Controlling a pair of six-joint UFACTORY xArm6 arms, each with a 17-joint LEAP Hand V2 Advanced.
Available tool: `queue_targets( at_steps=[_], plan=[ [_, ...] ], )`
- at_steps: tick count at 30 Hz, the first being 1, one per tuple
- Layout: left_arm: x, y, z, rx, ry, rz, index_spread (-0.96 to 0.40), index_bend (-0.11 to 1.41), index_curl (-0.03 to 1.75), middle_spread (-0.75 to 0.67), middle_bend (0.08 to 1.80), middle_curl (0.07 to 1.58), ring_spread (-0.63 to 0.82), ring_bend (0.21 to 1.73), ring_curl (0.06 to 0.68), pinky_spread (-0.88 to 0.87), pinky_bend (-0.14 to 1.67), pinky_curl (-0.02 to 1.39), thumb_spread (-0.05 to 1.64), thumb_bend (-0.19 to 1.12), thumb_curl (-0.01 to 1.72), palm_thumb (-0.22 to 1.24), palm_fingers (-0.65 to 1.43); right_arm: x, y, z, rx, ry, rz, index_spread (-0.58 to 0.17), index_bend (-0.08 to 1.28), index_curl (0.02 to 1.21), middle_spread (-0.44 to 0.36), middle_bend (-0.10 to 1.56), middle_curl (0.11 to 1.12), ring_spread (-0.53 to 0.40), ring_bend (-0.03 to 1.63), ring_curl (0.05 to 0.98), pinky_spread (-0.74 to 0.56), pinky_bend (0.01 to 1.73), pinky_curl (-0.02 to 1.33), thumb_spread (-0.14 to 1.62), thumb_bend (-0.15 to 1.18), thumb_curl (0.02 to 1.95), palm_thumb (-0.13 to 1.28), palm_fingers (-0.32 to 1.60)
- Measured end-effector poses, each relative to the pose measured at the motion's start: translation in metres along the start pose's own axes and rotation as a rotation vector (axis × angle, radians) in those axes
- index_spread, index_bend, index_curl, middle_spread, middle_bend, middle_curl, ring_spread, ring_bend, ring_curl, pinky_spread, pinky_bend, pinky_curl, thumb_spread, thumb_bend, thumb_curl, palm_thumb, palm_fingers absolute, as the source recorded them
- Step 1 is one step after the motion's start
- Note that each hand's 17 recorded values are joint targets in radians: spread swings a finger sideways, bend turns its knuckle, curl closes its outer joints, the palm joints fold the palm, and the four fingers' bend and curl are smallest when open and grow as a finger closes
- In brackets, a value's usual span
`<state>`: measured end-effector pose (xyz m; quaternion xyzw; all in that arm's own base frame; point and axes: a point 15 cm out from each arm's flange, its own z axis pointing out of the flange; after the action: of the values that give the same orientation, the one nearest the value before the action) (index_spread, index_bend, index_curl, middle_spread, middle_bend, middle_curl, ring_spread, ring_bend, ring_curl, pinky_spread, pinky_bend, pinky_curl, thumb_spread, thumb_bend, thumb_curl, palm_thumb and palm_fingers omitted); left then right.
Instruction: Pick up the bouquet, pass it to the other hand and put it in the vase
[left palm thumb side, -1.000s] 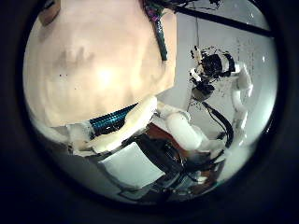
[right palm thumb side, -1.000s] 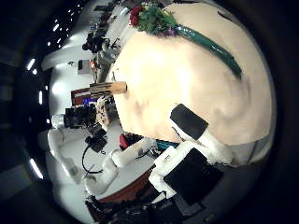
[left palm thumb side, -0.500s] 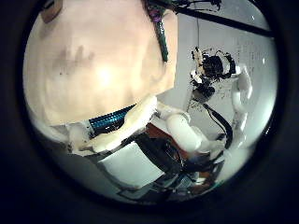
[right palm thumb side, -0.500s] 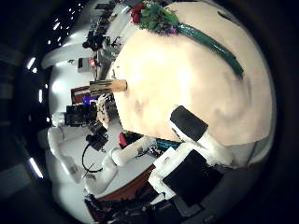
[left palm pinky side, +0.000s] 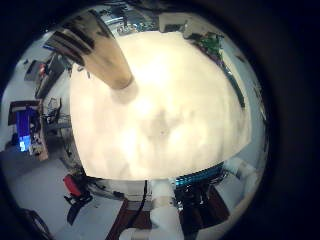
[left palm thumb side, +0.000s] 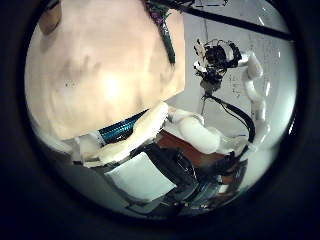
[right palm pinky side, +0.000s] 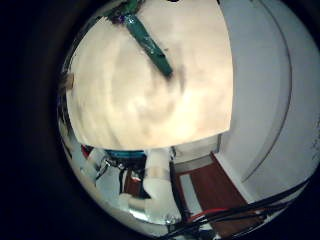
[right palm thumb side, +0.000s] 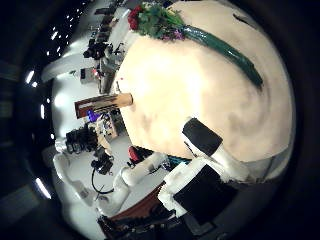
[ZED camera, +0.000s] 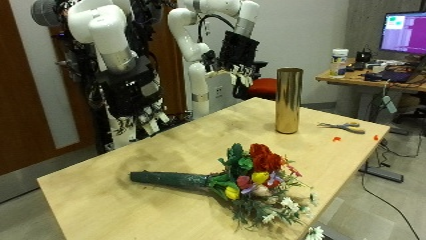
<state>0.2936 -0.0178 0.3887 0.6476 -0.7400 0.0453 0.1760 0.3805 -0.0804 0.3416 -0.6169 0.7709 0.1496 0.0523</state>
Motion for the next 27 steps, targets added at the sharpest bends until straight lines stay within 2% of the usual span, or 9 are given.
queue_targets(
  at_steps=[1, 2, 3, 6, 8, 14, 16, 24, 27],
  plan=[
    [-0.001, 0.0, 0.002, -0.003, 0.002, -0.001, -0.1, 0.29, 0.48, 0.15, 0.18, 0.3, 0.39, 0.38, 0.164, 0.35, 0.19, 0.25, 1.07, -0.02, 0.29, 0.34, 0.36, 0.002, -0.006, 0.003, 0.022, 0.004, 0.002, -0.172, 0.19, 0.31, 0.179, 0.29, 0.37, 0.169, 0.56, 0.191, 0.39, 0.33, 0.27, 1.14, -0.02, 0.35, 0.61, 0.31],
    [-0.002, 0.0, 0.002, -0.002, 0.003, -0.004, -0.1, 0.28, 0.48, 0.14, 0.19, 0.3, 0.39, 0.39, 0.165, 0.35, 0.19, 0.25, 1.07, -0.02, 0.29, 0.34, 0.36, 0.003, -0.012, 0.005, 0.038, 0.007, 0.005, -0.138, 0.15, 0.3, 0.187, 0.3, 0.37, 0.176, 0.57, 0.196, 0.39, 0.34, 0.28, 1.14, -0.03, 0.35, 0.6, 0.29],
    [-0.005, 0.0, 0.002, -0.001, 0.004, -0.01, -0.1, 0.27, 0.48, 0.13, 0.19, 0.31, 0.39, 0.39, 0.165, 0.35, 0.19, 0.24, 1.07, -0.02, 0.29, 0.34, 0.37, 0.004, -0.016, 0.011, 0.037, 0.008, 0.007, -0.121, 0.21, 0.32, 0.202, 0.3, 0.37, 0.182, 0.54, 0.185, 0.39, 0.31, 0.27, 1.13, -0.02, 0.35, 0.6, 0.33],
    [-0.01, -0.004, 0.005, -0.006, 0.008, -0.016, -0.1, 0.27, 0.48, 0.17, 0.18, 0.31, 0.43, 0.4, 0.167, 0.35, 0.19, 0.24, 1.07, -0.02, 0.29, 0.34, 0.36, 0.007, -0.028, 0.033, -0.012, 0.008, 0.013, -0.116, 0.21, 0.33, 0.21, 0.3, 0.37, 0.187, 0.53, 0.183, 0.39, 0.29, 0.26, 1.13, -0.02, 0.35, 0.6, 0.34],
    [-0.012, -0.007, 0.008, -0.015, 0.011, -0.021, -0.1, 0.27, 0.48, 0.17, 0.18, 0.3, 0.44, 0.4, 0.165, 0.35, 0.19, 0.24, 1.07, -0.02, 0.29, 0.34, 0.36, 0.006, -0.034, 0.043, -0.033, 0.01, 0.012, -0.083, 0.17, 0.33, 0.209, 0.29, 0.36, 0.189, 0.53, 0.183, 0.38, 0.29, 0.27, 1.13, -0.02, 0.35, 0.59, 0.33],
    [-0.022, -0.013, 0.011, -0.021, 0.014, -0.032, -0.1, 0.27, 0.47, 0.2, 0.2, 0.31, 0.47, 0.39, 0.159, 0.35, 0.18, 0.24, 1.07, -0.02, 0.29, 0.34, 0.37, 0.006, -0.049, 0.062, -0.075, 0.013, 0.016, -0.091, 0.14, 0.31, 0.211, 0.23, 0.35, 0.211, 0.53, 0.193, 0.38, 0.33, 0.29, 1.11, -0.03, 0.34, 0.57, 0.2],
    [-0.021, -0.014, 0.011, -0.022, 0.015, -0.03, -0.09, 0.27, 0.48, 0.16, 0.19, 0.31, 0.47, 0.39, 0.159, 0.35, 0.19, 0.24, 1.07, -0.02, 0.29, 0.34, 0.36, 0.007, -0.053, 0.067, -0.087, 0.015, 0.021, -0.082, 0.15, 0.3, 0.213, 0.23, 0.35, 0.22, 0.52, 0.191, 0.38, 0.33, 0.28, 1.11, -0.02, 0.34, 0.57, 0.19],
    [-0.025, -0.018, 0.012, -0.03, 0.013, -0.031, -0.08, 0.25, 0.47, 0.31, 0.21, 0.31, 0.51, 0.39, 0.157, 0.34, 0.18, 0.23, 1.07, -0.02, 0.29, 0.34, 0.37, 0.008, -0.066, 0.079, -0.079, 0.023, 0.028, -0.06, 0.16, 0.29, 0.219, 0.23, 0.35, 0.228, 0.51, 0.2, 0.37, 0.32, 0.29, 1.11, -0.02, 0.34, 0.57, 0.18],
    [-0.026, -0.019, 0.013, -0.033, 0.015, -0.035, -0.08, 0.26, 0.47, 0.19, 0.19, 0.32, 0.48, 0.38, 0.156, 0.34, 0.18, 0.22, 1.07, -0.02, 0.29, 0.34, 0.36, 0.013, -0.073, 0.082, -0.056, 0.026, 0.038, -0.048, 0.17, 0.29, 0.227, 0.23, 0.35, 0.231, 0.51, 0.201, 0.37, 0.3, 0.29, 1.1, -0.02, 0.34, 0.58, 0.2]
  ],
)
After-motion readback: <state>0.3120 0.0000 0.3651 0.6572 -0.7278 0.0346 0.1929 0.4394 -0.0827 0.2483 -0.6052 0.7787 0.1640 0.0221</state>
